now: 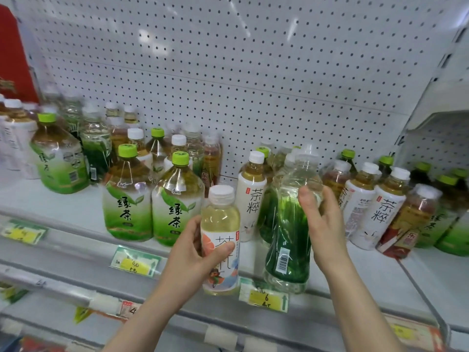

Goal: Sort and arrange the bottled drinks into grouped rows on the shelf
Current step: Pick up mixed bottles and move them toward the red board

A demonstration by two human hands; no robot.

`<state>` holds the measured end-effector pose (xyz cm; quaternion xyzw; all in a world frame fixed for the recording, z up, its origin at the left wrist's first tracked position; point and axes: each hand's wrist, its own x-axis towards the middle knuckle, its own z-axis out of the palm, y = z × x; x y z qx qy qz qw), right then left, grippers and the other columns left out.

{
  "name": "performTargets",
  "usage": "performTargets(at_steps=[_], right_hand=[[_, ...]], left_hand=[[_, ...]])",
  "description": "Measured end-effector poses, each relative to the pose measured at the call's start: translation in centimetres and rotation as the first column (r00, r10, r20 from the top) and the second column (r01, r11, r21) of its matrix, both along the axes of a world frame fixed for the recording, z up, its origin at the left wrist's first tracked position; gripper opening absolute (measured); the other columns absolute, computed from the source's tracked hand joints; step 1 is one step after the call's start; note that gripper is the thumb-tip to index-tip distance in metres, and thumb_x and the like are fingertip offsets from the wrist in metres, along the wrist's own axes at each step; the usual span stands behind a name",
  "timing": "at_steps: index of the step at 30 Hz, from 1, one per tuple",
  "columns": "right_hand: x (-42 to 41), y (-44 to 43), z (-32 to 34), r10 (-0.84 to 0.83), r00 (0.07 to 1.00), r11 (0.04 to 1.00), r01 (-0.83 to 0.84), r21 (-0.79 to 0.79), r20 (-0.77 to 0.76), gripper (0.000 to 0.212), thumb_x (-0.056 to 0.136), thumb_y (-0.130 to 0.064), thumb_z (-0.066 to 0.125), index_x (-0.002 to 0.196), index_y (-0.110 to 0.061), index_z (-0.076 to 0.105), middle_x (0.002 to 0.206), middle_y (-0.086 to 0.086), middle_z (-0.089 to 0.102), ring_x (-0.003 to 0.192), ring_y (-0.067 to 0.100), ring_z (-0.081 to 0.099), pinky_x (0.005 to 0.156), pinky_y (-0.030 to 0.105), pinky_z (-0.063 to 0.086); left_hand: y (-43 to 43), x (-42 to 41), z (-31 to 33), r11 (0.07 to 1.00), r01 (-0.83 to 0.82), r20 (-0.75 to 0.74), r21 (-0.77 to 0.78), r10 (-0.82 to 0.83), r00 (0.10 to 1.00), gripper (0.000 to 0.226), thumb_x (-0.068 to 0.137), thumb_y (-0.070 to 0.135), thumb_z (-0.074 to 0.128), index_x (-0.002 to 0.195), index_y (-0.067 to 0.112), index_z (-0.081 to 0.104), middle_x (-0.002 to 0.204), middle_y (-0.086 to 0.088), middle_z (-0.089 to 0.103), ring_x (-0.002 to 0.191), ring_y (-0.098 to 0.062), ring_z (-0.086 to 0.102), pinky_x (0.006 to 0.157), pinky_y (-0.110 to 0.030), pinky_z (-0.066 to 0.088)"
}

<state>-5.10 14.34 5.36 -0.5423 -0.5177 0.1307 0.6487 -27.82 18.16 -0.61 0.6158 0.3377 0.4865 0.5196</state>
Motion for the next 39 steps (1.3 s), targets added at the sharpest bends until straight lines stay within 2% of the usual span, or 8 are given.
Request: performTargets(at_steps=[7, 14, 20, 26, 31, 33, 35, 39], right_hand=[[0.1, -2.1, -0.3, -0.216, 0.975, 0.973, 0.220, 0.065, -0.059, 0.063, 0.078, -0.072, 0.059, 0.123, -0.028, 0.058, 0.118, -0.014, 0.066, 0.112, 0.003, 0.061, 0.094, 0.029, 0.046], [1.2, -3.1, 0.4, -0.282, 0.959, 0.959, 0.281, 0.033, 0.027, 0.061, 0.080, -0.067, 0.061, 0.125, -0.026, 0.057, 0.114, -0.019, 0.067, 0.107, -0.004, 0.061, 0.085, 0.015, 0.051], [2.0, -3.0, 1.3, -0.296, 0.950, 0.954, 0.298, -0.007, 0.104, 0.082, 0.076, -0.071, 0.062, 0.137, -0.020, 0.048, 0.132, -0.006, 0.060, 0.125, 0.012, 0.055, 0.106, 0.042, 0.045], [1.3, -2.8, 1.5, -0.281, 0.951, 0.960, 0.280, 0.028, 0.129, 0.067, 0.076, -0.069, 0.062, 0.126, -0.026, 0.051, 0.109, -0.042, 0.058, 0.105, -0.019, 0.053, 0.082, -0.001, 0.039], [0.8, -2.6, 1.7, -0.233, 0.963, 0.972, 0.232, 0.019, 0.137, 0.076, 0.072, -0.074, 0.063, 0.127, -0.023, 0.052, 0.115, -0.023, 0.064, 0.110, -0.005, 0.059, 0.090, 0.014, 0.046], [0.5, -2.3, 2.0, -0.194, 0.972, 0.981, 0.195, 0.004, 0.133, 0.070, 0.074, -0.072, 0.064, 0.124, -0.025, 0.054, 0.114, -0.019, 0.066, 0.109, -0.001, 0.061, 0.092, 0.023, 0.048], [-0.1, -1.8, 2.4, -0.156, 0.979, 0.988, 0.157, 0.000, 0.131, 0.061, 0.076, -0.071, 0.063, 0.118, -0.027, 0.055, 0.106, -0.026, 0.066, 0.100, -0.008, 0.061, 0.086, 0.016, 0.047], [-1.2, -0.7, 2.3, -0.097, 0.987, 0.993, 0.105, -0.053, 0.126, 0.061, 0.077, -0.076, 0.060, 0.117, -0.030, 0.058, 0.112, -0.018, 0.067, 0.107, 0.000, 0.062, 0.093, 0.031, 0.049]], left_hand=[[2.2, 3.4, 1.2, 0.992, 0.098, -0.021, 0.082, -0.096, 0.995, 0.073, 0.061, 0.047, 0.082, 0.126, 0.036, 0.050, 0.115, 0.009, 0.068, 0.104, -0.006, 0.067, 0.087, -0.025, 0.055], [3.7, 6.6, 0.2, 0.979, -0.078, -0.235, 0.189, 0.122, 0.964, 0.069, 0.074, 0.036, 0.082, 0.132, 0.038, 0.045, 0.116, 0.012, 0.047, 0.107, -0.011, 0.056, 0.097, -0.036, 0.049], [4.4, 6.7, 0.5, 0.956, -0.114, -0.343, 0.272, 0.206, 0.916, 0.070, 0.075, 0.041, 0.080, 0.134, 0.026, 0.047, 0.127, 0.007, 0.052, 0.112, -0.018, 0.057, 0.093, -0.044, 0.051], [4.5, 6.8, 1.0, 0.965, -0.139, -0.347, 0.224, 0.212, 0.914, 0.075, 0.070, 0.033, 0.086, 0.131, 0.023, 0.044, 0.126, 0.002, 0.058, 0.114, -0.021, 0.059, 0.097, -0.046, 0.050], [2.3, 5.4, 1.6, 0.838, -0.237, -0.222, 0.491, 0.384, 0.896, 0.066, 0.081, 0.046, 0.072, 0.135, 0.025, 0.042, 0.123, 0.012, 0.043, 0.117, -0.012, 0.048, 0.099, -0.031, 0.043], [0.8, 5.3, 2.5, 0.882, -0.070, -0.248, 0.465, 0.206, 0.947, 0.058, 0.079, 0.063, 0.061, 0.130, 0.041, 0.044, 0.118, 0.022, 0.047, 0.109, 0.003, 0.050, 0.092, -0.020, 0.043], [-0.5, 5.8, 3.4, 0.926, 0.211, -0.339, 0.312, -0.099, 0.936, 0.052, 0.074, 0.075, 0.057, 0.122, 0.061, 0.043, 0.116, 0.035, 0.055, 0.108, 0.013, 0.053, 0.093, -0.018, 0.046], [-1.0, 6.8, 3.4, 0.920, 0.325, -0.241, 0.221, -0.271, 0.932, 0.070, 0.074, 0.063, 0.066, 0.136, 0.035, 0.048, 0.127, 0.017, 0.063, 0.119, -0.001, 0.058, 0.104, -0.038, 0.047]])
